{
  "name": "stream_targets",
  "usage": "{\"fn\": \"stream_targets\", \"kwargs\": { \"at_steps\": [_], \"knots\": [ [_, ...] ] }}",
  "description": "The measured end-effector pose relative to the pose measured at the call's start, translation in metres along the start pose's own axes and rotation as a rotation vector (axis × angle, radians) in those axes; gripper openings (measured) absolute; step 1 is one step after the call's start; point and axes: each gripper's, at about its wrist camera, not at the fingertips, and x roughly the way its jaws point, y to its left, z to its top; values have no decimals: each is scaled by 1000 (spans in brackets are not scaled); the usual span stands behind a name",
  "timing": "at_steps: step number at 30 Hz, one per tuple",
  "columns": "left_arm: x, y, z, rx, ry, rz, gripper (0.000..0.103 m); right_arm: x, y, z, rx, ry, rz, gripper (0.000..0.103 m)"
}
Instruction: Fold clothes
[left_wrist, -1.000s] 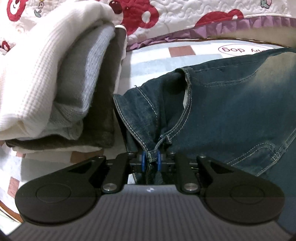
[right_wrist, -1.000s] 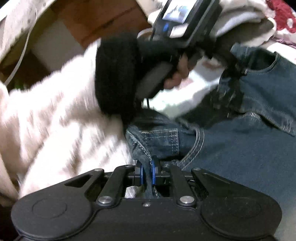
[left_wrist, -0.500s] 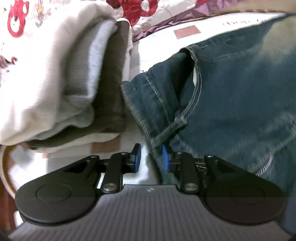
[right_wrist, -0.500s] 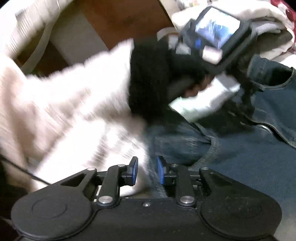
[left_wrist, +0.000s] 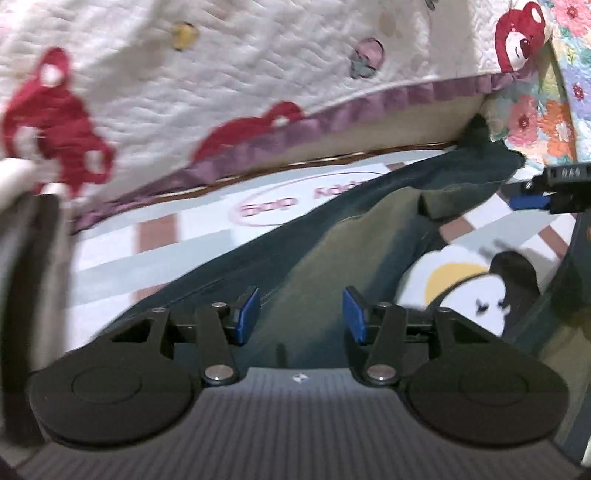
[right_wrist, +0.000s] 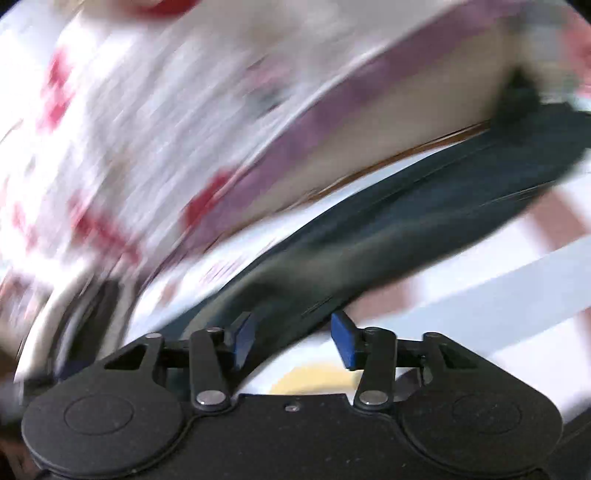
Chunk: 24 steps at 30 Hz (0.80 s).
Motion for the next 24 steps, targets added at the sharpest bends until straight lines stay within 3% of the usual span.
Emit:
{"fn": "stream_targets", "kwargs": {
  "at_steps": [7, 11, 16, 21, 24],
  "knots": [
    [57, -33, -8, 86, 25, -27, 51, 3, -109, 55, 203, -114, -186, 58],
    [64, -27, -10, 77, 9, 24, 54, 23, -149, 74, 284, -167, -254, 58],
    [62, -4, -15, 34, 12, -105, 54, 42, -164, 82, 292, -246, -321, 58],
    [65, -12, -15, -16, -3, -262, 54, 59, -178, 88, 291, -326, -387, 58],
    [71, -29, -24, 48, -5, -220, 55, 74, -185, 95, 296, -352, -381, 57]
  ]
}}
